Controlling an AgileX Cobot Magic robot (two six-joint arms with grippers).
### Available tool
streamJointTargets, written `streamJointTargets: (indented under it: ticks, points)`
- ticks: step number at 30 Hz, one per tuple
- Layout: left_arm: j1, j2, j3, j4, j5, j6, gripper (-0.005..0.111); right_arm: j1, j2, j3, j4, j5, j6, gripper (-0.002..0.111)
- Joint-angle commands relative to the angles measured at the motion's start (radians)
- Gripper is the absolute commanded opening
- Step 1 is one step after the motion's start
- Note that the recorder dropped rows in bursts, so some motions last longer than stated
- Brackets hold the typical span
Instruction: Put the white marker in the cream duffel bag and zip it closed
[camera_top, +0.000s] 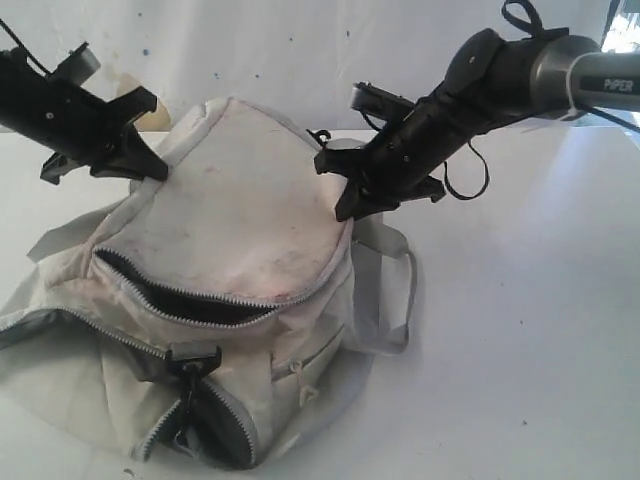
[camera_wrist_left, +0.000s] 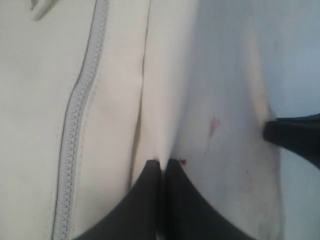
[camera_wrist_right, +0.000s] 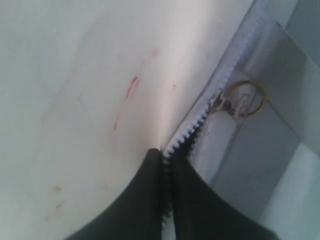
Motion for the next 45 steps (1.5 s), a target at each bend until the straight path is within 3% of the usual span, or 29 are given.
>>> streamJointTargets:
  ticks: [1, 11, 15, 19, 24, 27, 31, 33, 35, 40, 45]
  points:
    - [0.004, -0.005, -0.079, -0.051, -0.026, 0.0, 0.0, -0.013, -0.069, 0.113, -0.046, -0.039, 0.024, 0.0]
    - [-0.001, 0.131, -0.294, -0.051, 0.016, -0.033, 0.0, -0.013, -0.26, 0.39, 0.116, -0.241, 0.022, 0.0]
    - [-0.001, 0.199, -0.376, -0.152, 0.046, -0.048, 0.0, 0.016, -0.296, 0.476, 0.237, -0.261, -0.035, 0.0]
    - [-0.013, 0.236, -0.382, -0.328, 0.109, -0.001, 0.0, 0.066, -0.296, 0.499, 0.277, -0.272, -0.117, 0.0]
    - [-0.015, 0.237, -0.382, -0.304, 0.105, 0.093, 0.009, 0.064, -0.296, 0.488, 0.245, -0.199, -0.139, 0.001]
    - [-0.015, 0.237, -0.382, -0.247, 0.125, 0.093, 0.026, 0.051, -0.296, 0.47, 0.177, -0.184, -0.141, 0.012]
    - [-0.015, 0.217, -0.382, -0.152, 0.137, 0.093, 0.043, 0.026, -0.296, 0.44, 0.123, -0.152, -0.141, 0.046]
    - [-0.015, 0.188, -0.382, -0.078, 0.132, 0.058, 0.042, 0.012, -0.3, 0.422, 0.106, -0.133, -0.141, 0.062]
    - [-0.015, 0.156, -0.382, 0.024, 0.128, -0.02, 0.038, 0.004, -0.309, 0.411, 0.084, -0.115, -0.141, 0.071]
    - [-0.015, 0.056, -0.38, 0.287, 0.168, -0.159, 0.018, -0.025, -0.332, 0.379, -0.004, -0.059, -0.108, 0.072]
    - [-0.015, -0.046, -0.325, 0.326, 0.214, -0.195, 0.006, -0.064, -0.334, 0.375, -0.067, -0.061, -0.098, 0.072]
